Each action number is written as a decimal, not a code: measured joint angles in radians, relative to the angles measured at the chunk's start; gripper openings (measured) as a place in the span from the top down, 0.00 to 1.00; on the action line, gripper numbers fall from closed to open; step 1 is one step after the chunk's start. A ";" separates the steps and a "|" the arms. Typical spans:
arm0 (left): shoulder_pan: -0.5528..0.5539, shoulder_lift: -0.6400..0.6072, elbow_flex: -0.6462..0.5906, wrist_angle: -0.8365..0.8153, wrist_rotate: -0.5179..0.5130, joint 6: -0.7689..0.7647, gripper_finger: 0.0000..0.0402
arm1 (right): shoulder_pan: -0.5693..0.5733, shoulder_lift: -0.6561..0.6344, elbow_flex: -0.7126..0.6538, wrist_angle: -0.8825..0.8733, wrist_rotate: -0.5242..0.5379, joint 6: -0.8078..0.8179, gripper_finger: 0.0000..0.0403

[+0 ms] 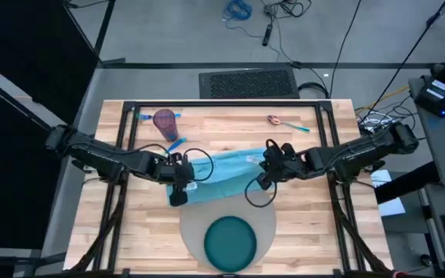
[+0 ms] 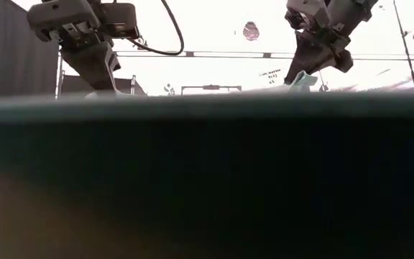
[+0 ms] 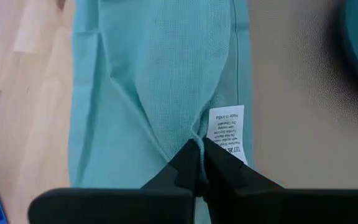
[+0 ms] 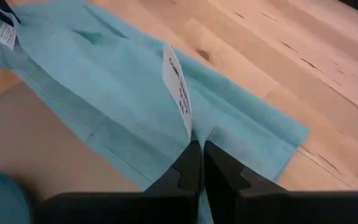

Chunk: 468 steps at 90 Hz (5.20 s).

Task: Set table place
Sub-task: Fold the blue napkin

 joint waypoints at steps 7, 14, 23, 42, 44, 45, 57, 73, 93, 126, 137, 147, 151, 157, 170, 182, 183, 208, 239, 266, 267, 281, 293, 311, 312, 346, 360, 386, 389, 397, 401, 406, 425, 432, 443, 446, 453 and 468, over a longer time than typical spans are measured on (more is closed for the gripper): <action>0.000 0.000 0.000 -0.005 0.000 -0.001 0.95 | 0.000 0.000 0.000 -0.001 -0.001 -0.001 0.95; 0.000 0.000 0.000 -0.017 0.000 -0.003 0.90 | 0.000 0.000 0.000 -0.008 0.000 0.000 0.91; 0.000 0.000 0.000 -0.028 0.001 -0.031 0.83 | 0.000 0.000 0.000 -0.015 0.002 0.006 0.84; -0.002 0.000 0.000 -0.039 0.092 -0.067 0.71 | -0.001 0.000 0.000 -0.034 0.000 0.001 0.70; -0.002 0.000 0.000 -0.042 0.098 -0.064 0.71 | -0.001 0.000 0.000 -0.036 0.001 -0.001 0.69; -0.002 0.000 0.000 -0.044 0.100 -0.062 0.71 | -0.001 0.000 0.000 -0.038 0.000 -0.002 0.68; -0.002 0.000 0.001 -0.111 0.108 -0.056 0.71 | -0.001 0.000 0.000 -0.061 0.000 -0.002 0.64; -0.002 0.000 0.001 -0.211 0.105 -0.082 0.70 | -0.003 0.000 0.000 -0.091 0.000 0.003 0.64; 0.012 0.000 0.001 -0.193 -0.027 -0.081 0.70 | -0.131 0.000 -0.067 -0.036 -0.083 -0.074 0.66; 0.087 -0.001 -0.058 -0.202 -0.108 -0.162 0.70 | -0.323 0.000 -0.205 0.184 -0.260 -0.263 0.66; 0.081 -0.001 -0.103 -0.181 -0.079 -0.213 0.70 | -0.336 0.000 -0.212 0.201 -0.284 -0.286 0.66; 0.058 -0.001 -0.107 -0.170 -0.061 -0.238 0.70 | -0.338 0.000 -0.212 0.207 -0.284 -0.304 0.66; 0.055 -0.001 -0.106 -0.171 -0.059 -0.239 0.70 | -0.339 0.000 -0.212 0.217 -0.285 -0.310 0.66; 0.053 -0.001 -0.106 -0.176 -0.059 -0.250 0.70 | -0.341 0.000 -0.212 0.240 -0.285 -0.313 0.66; 0.056 -0.001 -0.106 -0.175 -0.084 -0.263 0.70 | -0.341 0.000 -0.212 0.276 -0.284 -0.329 0.66; 0.060 -0.001 -0.106 -0.128 -0.077 -0.232 0.70 | -0.341 0.000 -0.212 0.281 -0.285 -0.335 0.66; 0.060 -0.001 -0.106 -0.119 -0.075 -0.229 0.70 | -0.341 0.000 -0.212 0.281 -0.284 -0.335 0.66; 0.080 0.021 -0.106 -0.044 -0.057 -0.201 0.71 | -0.341 0.000 -0.212 0.287 -0.284 -0.334 0.66; 0.151 0.155 -0.108 -0.035 -0.084 -0.122 0.71 | -0.341 0.000 -0.212 0.295 -0.285 -0.332 0.66; 0.191 0.183 -0.108 -0.095 -0.285 -0.125 0.71 | -0.341 0.000 -0.212 0.293 -0.285 -0.334 0.66; 0.191 0.183 -0.107 -0.096 -0.297 -0.128 0.71 | -0.341 0.000 -0.212 0.293 -0.284 -0.334 0.66; 0.191 0.183 -0.082 -0.133 -0.368 -0.130 0.71 | -0.341 0.000 -0.212 0.294 -0.284 -0.334 0.66; 0.191 0.181 -0.079 -0.142 -0.363 -0.131 0.71 | -0.341 0.000 -0.212 0.294 -0.285 -0.321 0.66; 0.140 0.112 -0.079 -0.142 -0.286 -0.160 0.71 | -0.336 0.000 -0.224 0.302 -0.338 -0.313 0.66; 0.136 0.105 -0.079 -0.141 -0.283 -0.160 0.71 | -0.336 0.000 -0.227 0.301 -0.338 -0.314 0.66; -0.039 -0.054 -0.078 -0.008 -0.098 -0.232 0.71 | -0.310 0.000 -0.314 0.333 -0.387 -0.263 0.66; -0.120 -0.011 -0.080 -0.008 -0.137 -0.348 0.71 | -0.284 0.000 -0.314 0.390 -0.388 -0.260 0.66; -0.173 0.096 -0.095 -0.015 -0.192 -0.468 0.71 | -0.217 0.000 -0.314 0.414 -0.392 -0.220 0.66; -0.172 0.106 -0.095 -0.018 -0.192 -0.467 0.71 | -0.206 0.000 -0.314 0.416 -0.391 -0.214 0.66; -0.169 0.130 -0.095 -0.008 -0.193 -0.459 0.71 | -0.174 0.000 -0.314 0.420 -0.390 -0.204 0.66; -0.169 0.138 -0.095 -0.007 -0.193 -0.452 0.71 | -0.158 0.000 -0.314 0.425 -0.390 -0.203 0.66; -0.169 0.145 -0.095 -0.001 -0.193 -0.448 0.71 | -0.135 0.000 -0.314 0.427 -0.388 -0.206 0.66; -0.162 0.146 -0.095 0.036 -0.193 -0.425 0.71 | -0.022 0.000 -0.313 0.427 -0.388 -0.257 0.66; -0.153 0.146 -0.095 0.041 -0.193 -0.420 0.71 | 0.019 0.000 -0.313 0.425 -0.386 -0.261 0.66; -0.142 0.146 -0.095 0.042 -0.193 -0.412 0.71 | 0.077 0.000 -0.313 0.401 -0.337 -0.257 0.66; -0.142 0.146 -0.095 0.042 -0.193 -0.411 0.71 | 0.089 0.000 -0.313 0.389 -0.316 -0.251 0.66; -0.142 0.146 -0.095 0.043 -0.193 -0.411 0.71 | 0.106 0.000 -0.313 0.359 -0.277 -0.224 0.66; -0.143 0.146 -0.095 0.044 -0.193 -0.411 0.71 | 0.105 0.018 -0.313 0.330 -0.224 -0.200 0.66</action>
